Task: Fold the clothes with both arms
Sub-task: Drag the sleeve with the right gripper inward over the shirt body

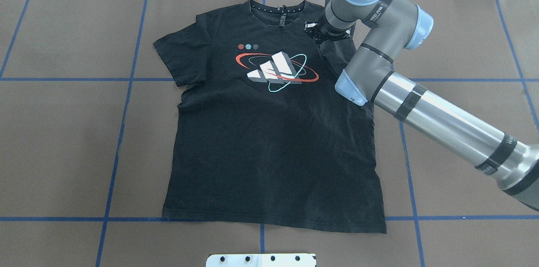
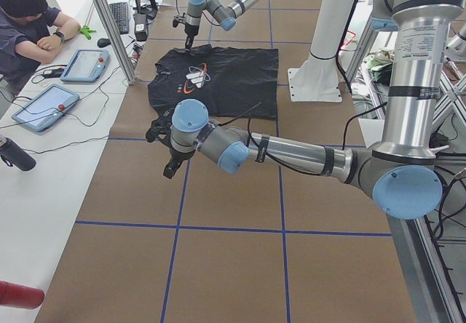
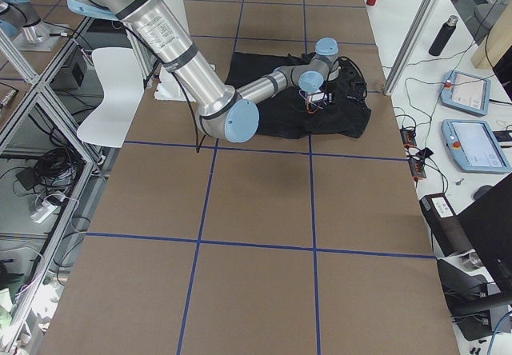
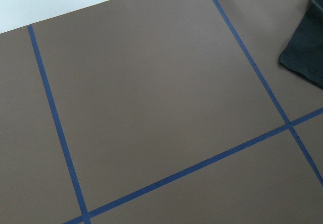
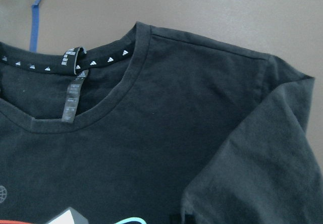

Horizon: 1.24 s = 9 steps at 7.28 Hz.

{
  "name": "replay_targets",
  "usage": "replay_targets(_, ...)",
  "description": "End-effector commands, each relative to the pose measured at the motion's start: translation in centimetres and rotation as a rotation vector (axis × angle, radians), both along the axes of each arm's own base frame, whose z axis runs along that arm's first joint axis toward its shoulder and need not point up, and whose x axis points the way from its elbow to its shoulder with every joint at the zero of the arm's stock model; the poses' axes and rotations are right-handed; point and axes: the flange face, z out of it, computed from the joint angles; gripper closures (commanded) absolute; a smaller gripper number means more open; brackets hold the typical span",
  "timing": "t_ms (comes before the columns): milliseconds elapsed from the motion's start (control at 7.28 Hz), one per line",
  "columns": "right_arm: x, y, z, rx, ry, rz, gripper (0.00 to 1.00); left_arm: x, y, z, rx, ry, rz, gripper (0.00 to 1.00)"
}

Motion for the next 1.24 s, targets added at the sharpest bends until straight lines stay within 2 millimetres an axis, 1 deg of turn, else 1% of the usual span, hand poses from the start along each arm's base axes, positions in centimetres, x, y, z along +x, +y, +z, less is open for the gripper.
replay_targets(0, -2.2, 0.5, 0.1, 0.003, 0.026, 0.012, 1.0, 0.0, 0.0, 0.0, 0.001, 0.0, 0.001, 0.0)
replay_targets(137, -2.6, 0.6, 0.2, 0.003, 0.031, 0.012, 1.0, 0.0, 0.0, 0.0, 0.0, 0.0, 0.0, 0.0)
replay_targets(275, -2.7, 0.6, 0.4, 0.004, 0.036, 0.015, 0.9, 0.0, 0.0, 0.0, 0.0, 0.0, 0.0, 0.0)
replay_targets(412, -2.8, 0.6, 0.4, 0.007, 0.041, 0.017, 0.01, 0.2, 0.0, -0.1, -0.002, 0.001, -0.001, 0.0)
replay_targets(550, -2.2, 0.0, -0.5, 0.008, 0.039, 0.016, 0.0, 0.8, -0.3, -0.4, 0.004, 0.001, 0.01, 0.0)
replay_targets(687, -1.1, -0.5, -0.5, -0.01, 0.022, -0.001, 0.0, 2.6, -0.8, -0.8, 0.012, -0.003, 0.04, 0.0)
replay_targets(825, 1.3, -1.7, -0.6, -0.053, 0.029, -0.02, 0.0, 4.4, -1.8, -1.9, -0.002, 0.007, 0.044, 0.0)
replay_targets(962, 2.8, -1.7, -1.4, -0.035, 0.064, -0.058, 0.0, 5.1, -3.2, -3.6, -0.034, 0.026, -0.007, 0.0)
replay_targets(1100, 4.8, -1.0, -1.4, -0.018, 0.104, -0.109, 0.0, 7.9, -3.8, -4.6, -0.05, 0.028, -0.049, 0.0)
